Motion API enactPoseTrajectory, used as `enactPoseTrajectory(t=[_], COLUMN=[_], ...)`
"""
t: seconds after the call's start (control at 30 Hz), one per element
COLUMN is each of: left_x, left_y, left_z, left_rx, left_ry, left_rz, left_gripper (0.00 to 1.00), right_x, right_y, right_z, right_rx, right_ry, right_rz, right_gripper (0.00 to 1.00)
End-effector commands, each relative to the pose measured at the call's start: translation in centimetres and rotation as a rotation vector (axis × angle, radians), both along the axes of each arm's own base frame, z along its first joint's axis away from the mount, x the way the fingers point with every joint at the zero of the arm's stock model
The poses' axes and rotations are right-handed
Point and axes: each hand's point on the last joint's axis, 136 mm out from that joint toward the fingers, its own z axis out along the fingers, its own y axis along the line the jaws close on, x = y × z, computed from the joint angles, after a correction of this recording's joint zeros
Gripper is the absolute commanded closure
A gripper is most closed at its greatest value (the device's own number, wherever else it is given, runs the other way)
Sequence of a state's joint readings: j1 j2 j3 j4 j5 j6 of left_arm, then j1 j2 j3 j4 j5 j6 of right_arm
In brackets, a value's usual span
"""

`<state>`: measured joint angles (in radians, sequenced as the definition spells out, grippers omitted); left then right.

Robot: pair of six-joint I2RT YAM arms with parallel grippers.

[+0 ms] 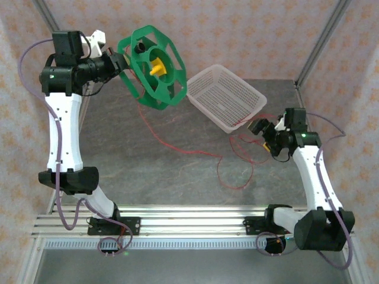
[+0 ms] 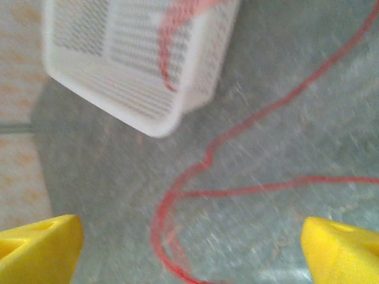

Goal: Wrap the cables

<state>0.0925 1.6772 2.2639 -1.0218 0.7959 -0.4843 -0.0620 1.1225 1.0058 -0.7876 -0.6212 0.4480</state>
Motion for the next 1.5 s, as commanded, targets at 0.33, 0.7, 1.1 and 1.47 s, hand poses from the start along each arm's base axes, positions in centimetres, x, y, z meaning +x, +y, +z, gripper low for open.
enactPoseTrajectory(t=[0.33,0.7,1.1,1.47], left_x=[0.0,-0.3,-0.3,-0.5], left_y=[0.0,-0.1,0.5,0.4], left_z=[3.5,3.7,3.2,3.0], left_rx=[-0.020,-0.069,-0.076,-0.086], left_ry=[-0.118,-0.101,-0.086,-0.078], left_rz=[0.003,-0.037,-0.046,-0.067], left_gripper=[1.00,1.00,1.00,1.00], right_x=[-4.5,-7.8,-7.1,-3.8], right_y=[6.7,12.8,15.5,17.0], right_z=[12.3,3.9,1.1,-1.4], right_rx=[0.079,-0.145,-0.318,-0.384], right_ry=[-0.632,-0.678,-0.743,-0.829], right_rz=[0.308,0.731,0.879,0.828], right_gripper=[0.18,0.30,0.21,0.22])
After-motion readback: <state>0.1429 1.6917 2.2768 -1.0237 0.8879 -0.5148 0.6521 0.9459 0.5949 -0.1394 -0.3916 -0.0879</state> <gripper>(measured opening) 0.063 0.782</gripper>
